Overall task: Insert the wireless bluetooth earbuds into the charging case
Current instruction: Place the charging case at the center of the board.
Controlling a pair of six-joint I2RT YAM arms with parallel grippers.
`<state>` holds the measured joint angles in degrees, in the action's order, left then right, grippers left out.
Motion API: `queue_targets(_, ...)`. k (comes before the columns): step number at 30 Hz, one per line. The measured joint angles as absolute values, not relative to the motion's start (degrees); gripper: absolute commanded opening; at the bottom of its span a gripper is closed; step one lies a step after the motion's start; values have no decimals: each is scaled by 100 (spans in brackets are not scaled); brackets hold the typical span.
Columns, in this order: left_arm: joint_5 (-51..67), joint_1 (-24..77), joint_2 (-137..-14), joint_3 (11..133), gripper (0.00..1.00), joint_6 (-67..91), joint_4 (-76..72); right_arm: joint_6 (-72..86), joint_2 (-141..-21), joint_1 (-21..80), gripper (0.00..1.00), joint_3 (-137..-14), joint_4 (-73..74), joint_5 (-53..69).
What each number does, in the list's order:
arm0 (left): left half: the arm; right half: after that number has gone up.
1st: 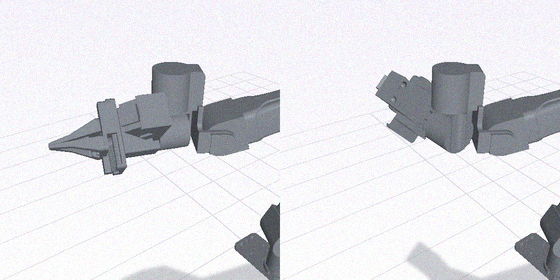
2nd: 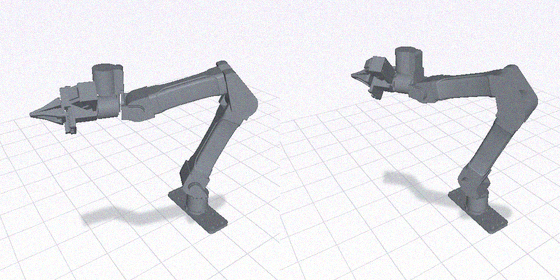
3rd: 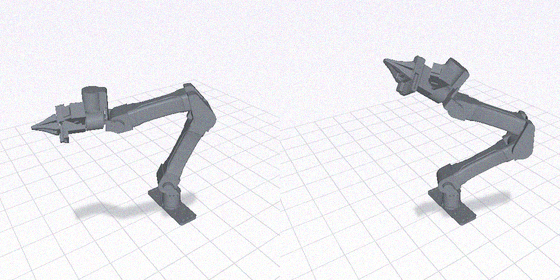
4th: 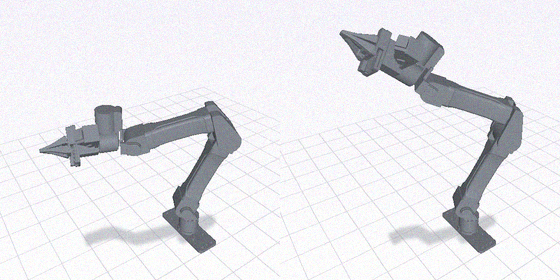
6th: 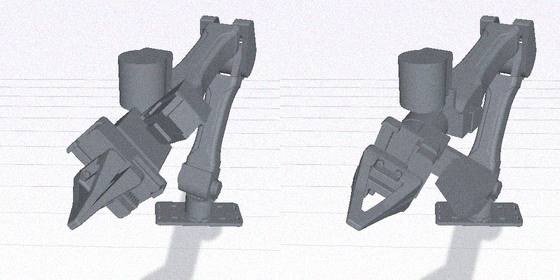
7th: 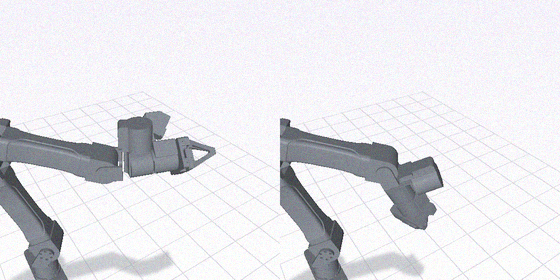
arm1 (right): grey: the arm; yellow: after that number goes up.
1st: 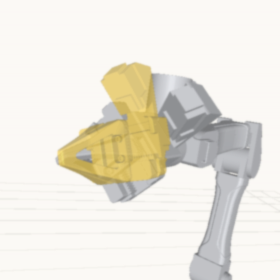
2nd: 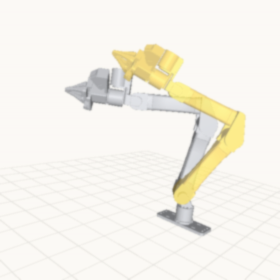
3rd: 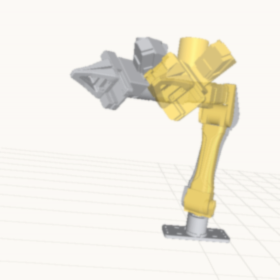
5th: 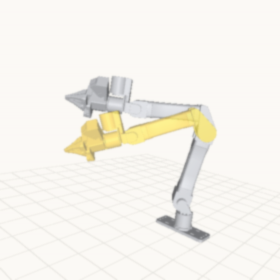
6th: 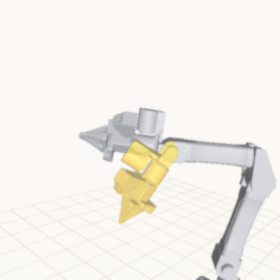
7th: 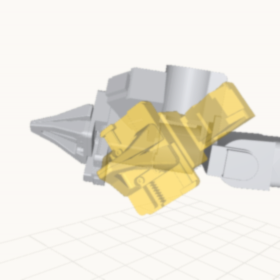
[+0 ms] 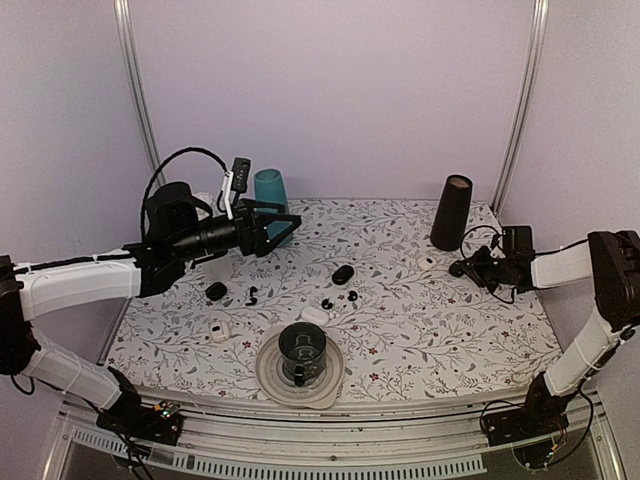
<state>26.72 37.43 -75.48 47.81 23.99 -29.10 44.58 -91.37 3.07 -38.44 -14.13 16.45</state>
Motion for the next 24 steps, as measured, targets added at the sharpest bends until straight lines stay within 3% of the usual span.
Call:
queue_targets(5,2635,3730,-7522,4781,96,2401,-2827,4447,-9664,235,5,-4165,-1444,1634)
queue_targets(9,2620,3723,-7476,4757,96,2403,-2792,4414,-10014,215,14,-4335,-1476,1671)
queue_targets(24,2362,3719,-7231,4482,96,2456,-2703,4010,-10291,169,83,-4659,-1214,1682)
